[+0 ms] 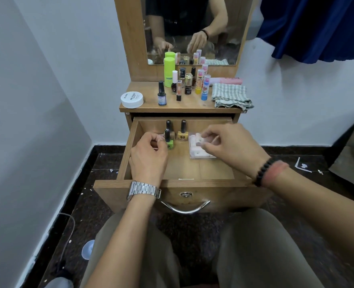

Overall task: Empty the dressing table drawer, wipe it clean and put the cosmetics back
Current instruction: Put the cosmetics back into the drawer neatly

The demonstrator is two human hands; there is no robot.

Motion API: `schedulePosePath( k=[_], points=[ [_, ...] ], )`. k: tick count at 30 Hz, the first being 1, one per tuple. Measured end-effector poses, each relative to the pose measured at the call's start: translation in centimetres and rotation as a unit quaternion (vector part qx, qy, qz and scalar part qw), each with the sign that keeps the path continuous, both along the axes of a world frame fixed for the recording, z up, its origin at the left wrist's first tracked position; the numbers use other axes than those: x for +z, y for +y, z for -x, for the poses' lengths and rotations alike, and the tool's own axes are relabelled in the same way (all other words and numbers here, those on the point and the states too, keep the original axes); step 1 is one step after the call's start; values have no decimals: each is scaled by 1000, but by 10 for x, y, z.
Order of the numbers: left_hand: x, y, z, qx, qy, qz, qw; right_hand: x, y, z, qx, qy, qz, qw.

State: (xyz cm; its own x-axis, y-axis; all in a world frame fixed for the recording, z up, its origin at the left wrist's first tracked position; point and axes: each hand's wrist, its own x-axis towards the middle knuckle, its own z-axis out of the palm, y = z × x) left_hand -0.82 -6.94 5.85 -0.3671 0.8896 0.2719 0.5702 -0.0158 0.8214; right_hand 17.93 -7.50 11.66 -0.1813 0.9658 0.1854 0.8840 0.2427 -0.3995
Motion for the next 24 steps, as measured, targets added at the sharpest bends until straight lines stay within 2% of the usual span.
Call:
schedulePosePath(
  k=[8, 12, 17, 21, 24],
  points=[
    [6, -4, -4, -13, 39, 32, 999, 9, -53, -43, -8, 92, 35, 995],
    [7, -3, -7, -25, 59, 72, 995, 3, -48, -51, -6, 80, 26, 996],
    [7, 8, -5, -60, -23, 93, 994, 1, -40, -51, 10, 21, 18, 1000],
    [24, 18, -2, -77, 7, 61, 995, -2, -41, -52, 14, -9, 14, 1000],
    [51, 41, -1, -68, 71, 22, 995, -5, -43, -46, 28, -13, 29, 999]
  ],
)
